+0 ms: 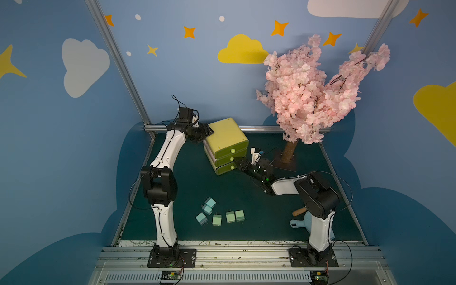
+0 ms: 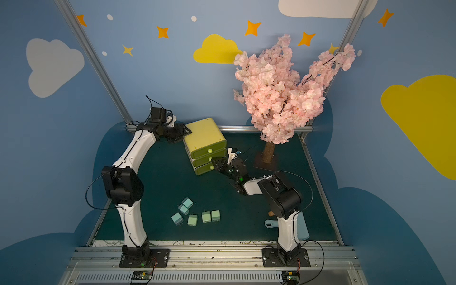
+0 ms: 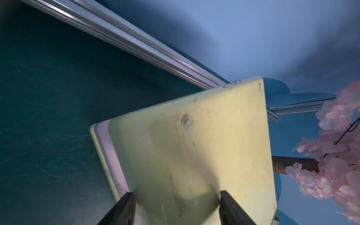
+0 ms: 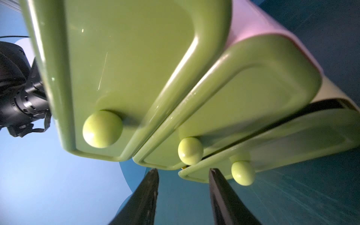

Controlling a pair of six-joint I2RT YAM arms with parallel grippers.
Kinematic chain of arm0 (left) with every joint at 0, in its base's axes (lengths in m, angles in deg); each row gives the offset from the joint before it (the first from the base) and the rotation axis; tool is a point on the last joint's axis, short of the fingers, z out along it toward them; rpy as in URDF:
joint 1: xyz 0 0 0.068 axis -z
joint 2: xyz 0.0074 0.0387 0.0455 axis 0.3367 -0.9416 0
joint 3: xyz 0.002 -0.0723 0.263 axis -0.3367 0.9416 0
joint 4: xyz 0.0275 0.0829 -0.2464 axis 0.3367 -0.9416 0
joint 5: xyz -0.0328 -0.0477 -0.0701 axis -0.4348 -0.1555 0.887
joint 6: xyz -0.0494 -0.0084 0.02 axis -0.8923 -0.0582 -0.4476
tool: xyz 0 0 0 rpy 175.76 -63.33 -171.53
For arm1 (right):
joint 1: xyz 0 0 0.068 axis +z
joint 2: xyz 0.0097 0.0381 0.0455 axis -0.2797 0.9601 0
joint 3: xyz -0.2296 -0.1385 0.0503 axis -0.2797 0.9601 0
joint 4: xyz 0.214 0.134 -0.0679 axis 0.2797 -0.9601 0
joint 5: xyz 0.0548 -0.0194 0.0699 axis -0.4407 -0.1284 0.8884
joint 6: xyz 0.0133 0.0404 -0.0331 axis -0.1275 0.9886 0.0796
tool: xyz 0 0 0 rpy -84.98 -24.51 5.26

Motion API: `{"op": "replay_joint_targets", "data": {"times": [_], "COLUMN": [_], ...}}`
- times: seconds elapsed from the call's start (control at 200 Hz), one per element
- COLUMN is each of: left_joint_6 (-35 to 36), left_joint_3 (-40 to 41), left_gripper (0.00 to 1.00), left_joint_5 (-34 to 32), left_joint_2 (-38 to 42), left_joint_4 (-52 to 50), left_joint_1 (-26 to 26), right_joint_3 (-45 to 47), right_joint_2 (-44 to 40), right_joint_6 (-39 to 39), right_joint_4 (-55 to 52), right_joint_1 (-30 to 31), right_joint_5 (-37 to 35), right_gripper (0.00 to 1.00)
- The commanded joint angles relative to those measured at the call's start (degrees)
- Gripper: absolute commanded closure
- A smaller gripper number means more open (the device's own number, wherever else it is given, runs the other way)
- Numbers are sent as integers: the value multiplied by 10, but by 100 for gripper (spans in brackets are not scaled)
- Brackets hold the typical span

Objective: Place the plugs into the drawer by color
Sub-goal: Open the drawer in the storage box.

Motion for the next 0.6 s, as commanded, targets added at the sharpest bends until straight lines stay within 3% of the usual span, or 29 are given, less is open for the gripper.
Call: {"op": "replay_joint_targets", "data": {"times": [0.0, 0.596], "left_joint_6": [4, 6], "left_joint_3": [13, 25], "left_gripper": [32, 34], "left_joint_5": [6, 7], "left_joint_2": [2, 7], "left_joint_4": [-5, -5], "left_joint_1": [-1, -3], "right_joint_3": [-19, -65], "right_joint_2": [19, 68], "right_joint_6": [7, 42], "right_joint_4": [21, 26], "right_joint_1": [-4, -6], "right_joint_5": [14, 32], "right_gripper": [53, 53]}}
